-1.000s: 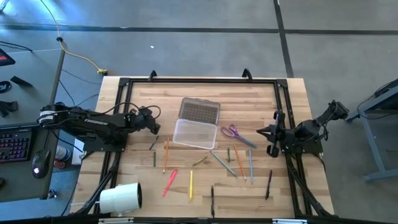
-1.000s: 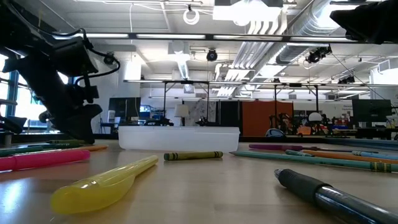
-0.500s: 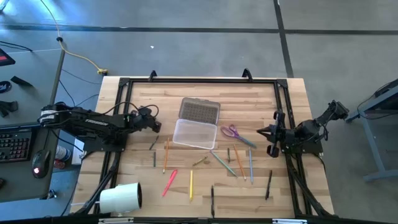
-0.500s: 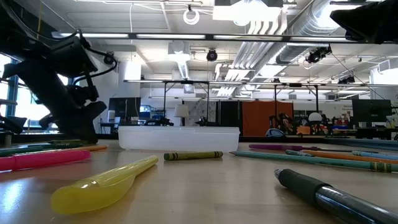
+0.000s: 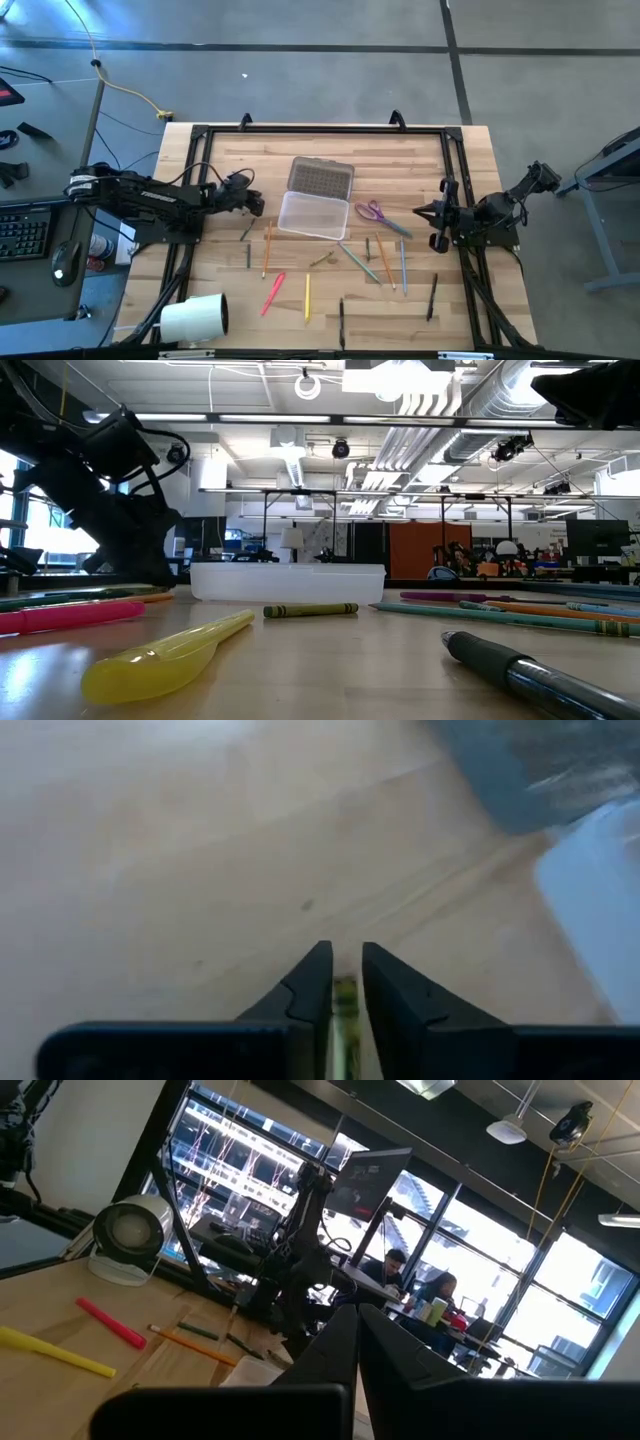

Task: Pick & place school supplies into a supply box
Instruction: Put the yellow crayon into the black supply box

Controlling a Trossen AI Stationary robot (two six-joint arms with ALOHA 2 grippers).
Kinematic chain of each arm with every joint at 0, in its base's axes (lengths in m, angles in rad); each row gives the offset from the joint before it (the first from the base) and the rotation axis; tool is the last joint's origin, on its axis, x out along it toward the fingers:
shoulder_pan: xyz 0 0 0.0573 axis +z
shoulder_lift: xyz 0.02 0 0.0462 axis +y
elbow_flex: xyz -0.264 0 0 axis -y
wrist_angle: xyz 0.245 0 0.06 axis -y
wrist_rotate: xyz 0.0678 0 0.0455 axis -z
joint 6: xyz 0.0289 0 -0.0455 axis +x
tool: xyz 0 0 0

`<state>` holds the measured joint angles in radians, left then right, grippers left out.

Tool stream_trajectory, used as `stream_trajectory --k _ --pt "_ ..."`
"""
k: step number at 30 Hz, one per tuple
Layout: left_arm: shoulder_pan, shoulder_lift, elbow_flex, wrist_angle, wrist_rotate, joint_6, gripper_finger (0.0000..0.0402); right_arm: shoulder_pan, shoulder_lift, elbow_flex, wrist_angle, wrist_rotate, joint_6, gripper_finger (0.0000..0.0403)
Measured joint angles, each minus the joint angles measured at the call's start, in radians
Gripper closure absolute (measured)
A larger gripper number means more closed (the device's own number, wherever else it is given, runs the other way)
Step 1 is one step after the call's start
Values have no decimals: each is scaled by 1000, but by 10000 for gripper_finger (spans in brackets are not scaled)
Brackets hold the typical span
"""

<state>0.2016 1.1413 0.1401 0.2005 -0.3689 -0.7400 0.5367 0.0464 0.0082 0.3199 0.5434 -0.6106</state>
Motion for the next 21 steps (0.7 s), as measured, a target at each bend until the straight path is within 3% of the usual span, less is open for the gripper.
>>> stream_trajectory --k 6,14,19,21 --pt "0 -1 2 0 -4 16 291 0 0 0 0 0 -48 402" --pt "0 -3 16 -31 82 120 277 0 0 0 0 -1 -79 402" --pt "0 -4 105 -62 47 187 258 0 0 0 8 -1 -79 402" --pt "0 -4 163 -129 97 213 252 0 0 0 17 -1 -79 402"
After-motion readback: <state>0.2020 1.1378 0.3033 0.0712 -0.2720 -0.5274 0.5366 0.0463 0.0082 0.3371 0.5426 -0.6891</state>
